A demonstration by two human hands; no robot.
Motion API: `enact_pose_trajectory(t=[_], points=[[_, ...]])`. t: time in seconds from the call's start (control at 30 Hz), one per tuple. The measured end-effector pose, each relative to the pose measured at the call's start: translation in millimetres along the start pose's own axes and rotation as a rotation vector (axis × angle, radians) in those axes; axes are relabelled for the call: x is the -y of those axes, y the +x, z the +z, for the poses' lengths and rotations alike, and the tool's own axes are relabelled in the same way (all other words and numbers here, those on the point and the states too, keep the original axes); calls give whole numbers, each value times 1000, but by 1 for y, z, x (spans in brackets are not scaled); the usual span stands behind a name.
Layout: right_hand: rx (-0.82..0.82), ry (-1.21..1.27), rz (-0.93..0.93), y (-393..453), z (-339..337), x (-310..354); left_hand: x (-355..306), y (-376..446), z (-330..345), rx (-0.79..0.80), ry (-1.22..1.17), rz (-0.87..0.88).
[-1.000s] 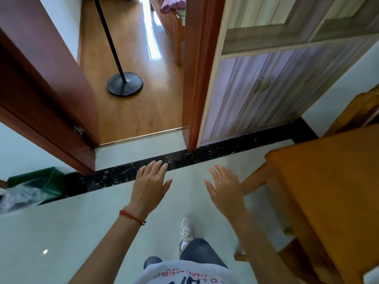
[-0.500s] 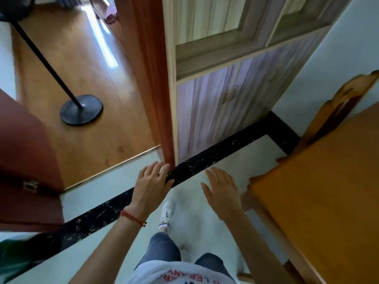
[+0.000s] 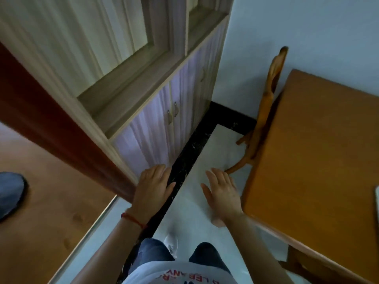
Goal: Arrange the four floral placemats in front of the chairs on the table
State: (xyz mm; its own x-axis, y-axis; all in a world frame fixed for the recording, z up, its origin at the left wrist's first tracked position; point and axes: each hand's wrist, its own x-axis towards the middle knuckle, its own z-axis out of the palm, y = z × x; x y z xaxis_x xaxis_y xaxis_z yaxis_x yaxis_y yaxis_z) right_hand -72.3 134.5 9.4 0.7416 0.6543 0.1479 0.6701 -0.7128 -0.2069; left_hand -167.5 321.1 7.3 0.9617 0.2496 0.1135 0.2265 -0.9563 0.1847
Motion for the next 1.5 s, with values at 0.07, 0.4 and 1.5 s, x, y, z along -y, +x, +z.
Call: enact_pose_trajectory(t=[0.07,0.4,1.5], points=[[-5,-8,74,8,-2,-6,-2,22,-1,9,-1,63],[-19,-56,310,50,-10,-65,-27,135,26,106,-5,258],[-235,-151,754,240,-57,-224,-106,471,30,90,-85,658]])
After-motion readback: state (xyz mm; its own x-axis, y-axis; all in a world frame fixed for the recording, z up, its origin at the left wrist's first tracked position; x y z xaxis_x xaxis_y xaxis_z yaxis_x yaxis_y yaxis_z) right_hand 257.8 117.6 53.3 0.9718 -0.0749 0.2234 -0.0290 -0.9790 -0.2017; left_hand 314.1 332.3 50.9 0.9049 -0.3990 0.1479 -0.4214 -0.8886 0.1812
